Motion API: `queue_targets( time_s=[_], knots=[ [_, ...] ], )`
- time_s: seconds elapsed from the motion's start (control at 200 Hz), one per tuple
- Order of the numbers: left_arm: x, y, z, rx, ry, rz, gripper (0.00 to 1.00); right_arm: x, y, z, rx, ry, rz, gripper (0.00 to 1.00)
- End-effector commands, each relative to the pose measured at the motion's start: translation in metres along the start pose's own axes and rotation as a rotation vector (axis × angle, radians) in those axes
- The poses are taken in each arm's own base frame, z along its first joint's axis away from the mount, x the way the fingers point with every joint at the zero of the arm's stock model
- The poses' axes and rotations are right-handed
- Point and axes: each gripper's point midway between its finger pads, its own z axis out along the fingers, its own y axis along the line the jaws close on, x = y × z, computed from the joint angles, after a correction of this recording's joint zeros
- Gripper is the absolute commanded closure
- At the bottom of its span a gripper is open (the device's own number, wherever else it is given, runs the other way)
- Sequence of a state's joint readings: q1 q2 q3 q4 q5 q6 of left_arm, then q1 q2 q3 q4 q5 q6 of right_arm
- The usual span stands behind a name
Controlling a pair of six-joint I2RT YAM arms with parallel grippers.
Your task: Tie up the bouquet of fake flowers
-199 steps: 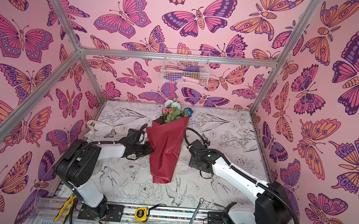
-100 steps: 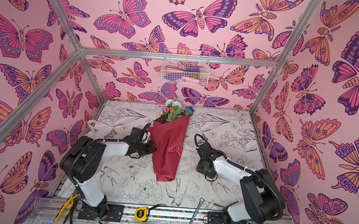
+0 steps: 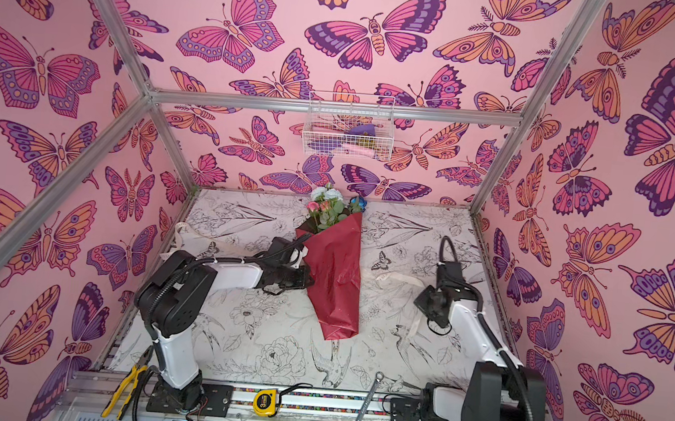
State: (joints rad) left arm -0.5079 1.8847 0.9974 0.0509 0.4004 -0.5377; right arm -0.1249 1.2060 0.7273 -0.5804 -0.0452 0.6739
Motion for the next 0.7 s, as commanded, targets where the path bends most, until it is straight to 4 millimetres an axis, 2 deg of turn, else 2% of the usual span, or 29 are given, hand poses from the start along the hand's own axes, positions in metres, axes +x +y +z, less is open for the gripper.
queue_targets(
  time_s=[0.0,0.175,0.37,0.516,0.696],
  knots=[
    [0.007,-0.004,0.009,-0.01,0.045,0.045,1.0,-0.019,-0.012,-0.028,-0.023,-0.025,0.016,1.0],
    [0.019,-0.011,0.012,-0.026,0.085,0.082,1.0,-0.063,-0.022,-0.069,-0.041,-0.162,0.073,1.0],
    [0.04,0.015,-0.007,-0.141,0.123,0.123,1.0,-0.092,-0.005,-0.108,-0.076,-0.262,0.029,1.0],
    [0.043,0.032,-0.02,-0.179,0.109,0.106,1.0,-0.101,0.015,-0.122,-0.155,-0.268,-0.001,1.0],
    [0.019,0.03,-0.023,-0.153,0.046,0.097,1.0,-0.092,0.036,-0.148,-0.201,-0.279,-0.061,1.0]
  ],
)
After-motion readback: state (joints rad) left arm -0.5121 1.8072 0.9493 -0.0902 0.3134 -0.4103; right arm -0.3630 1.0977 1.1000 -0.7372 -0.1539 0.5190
